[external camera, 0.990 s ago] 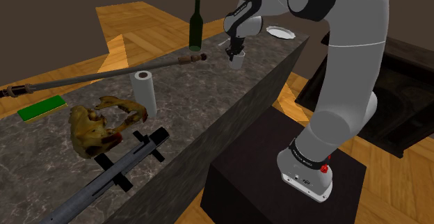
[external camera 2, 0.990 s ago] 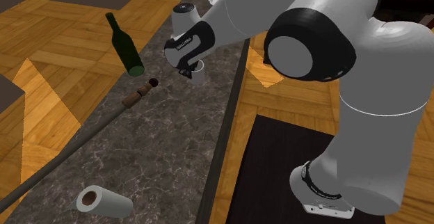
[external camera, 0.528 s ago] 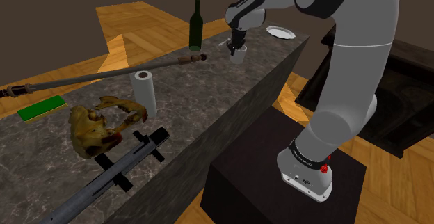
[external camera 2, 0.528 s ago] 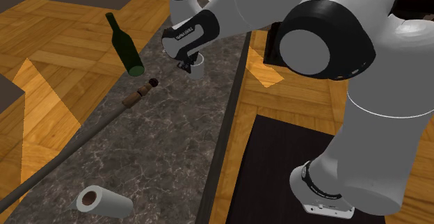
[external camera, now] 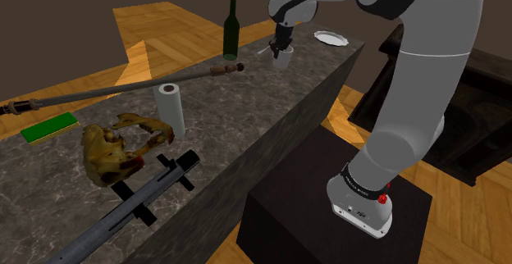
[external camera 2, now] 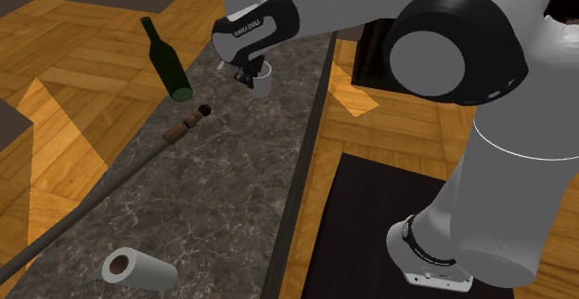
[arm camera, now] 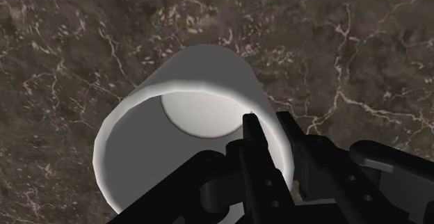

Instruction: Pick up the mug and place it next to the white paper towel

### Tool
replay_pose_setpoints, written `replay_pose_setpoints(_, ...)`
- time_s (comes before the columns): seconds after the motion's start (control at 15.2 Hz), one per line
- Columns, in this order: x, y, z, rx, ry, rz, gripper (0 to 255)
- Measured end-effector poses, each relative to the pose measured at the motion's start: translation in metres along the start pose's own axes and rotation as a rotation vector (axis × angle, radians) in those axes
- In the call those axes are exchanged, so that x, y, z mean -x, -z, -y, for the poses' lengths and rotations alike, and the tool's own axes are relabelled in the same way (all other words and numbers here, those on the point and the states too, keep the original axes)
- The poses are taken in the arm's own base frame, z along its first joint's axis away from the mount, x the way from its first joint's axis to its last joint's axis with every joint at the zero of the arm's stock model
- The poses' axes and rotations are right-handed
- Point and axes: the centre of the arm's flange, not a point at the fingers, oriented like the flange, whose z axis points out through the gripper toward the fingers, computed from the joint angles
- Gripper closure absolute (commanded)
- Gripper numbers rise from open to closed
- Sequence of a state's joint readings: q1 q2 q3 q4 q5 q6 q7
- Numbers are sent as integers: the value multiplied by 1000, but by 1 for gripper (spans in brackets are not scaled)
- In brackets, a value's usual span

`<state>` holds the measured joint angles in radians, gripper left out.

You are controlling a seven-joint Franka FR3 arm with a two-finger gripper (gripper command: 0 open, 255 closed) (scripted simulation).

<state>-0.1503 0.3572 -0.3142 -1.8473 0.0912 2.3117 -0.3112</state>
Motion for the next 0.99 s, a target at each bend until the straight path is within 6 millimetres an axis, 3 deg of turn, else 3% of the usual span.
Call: replay_pose_setpoints(0.99,-9,80,-5,0,0,0,255)
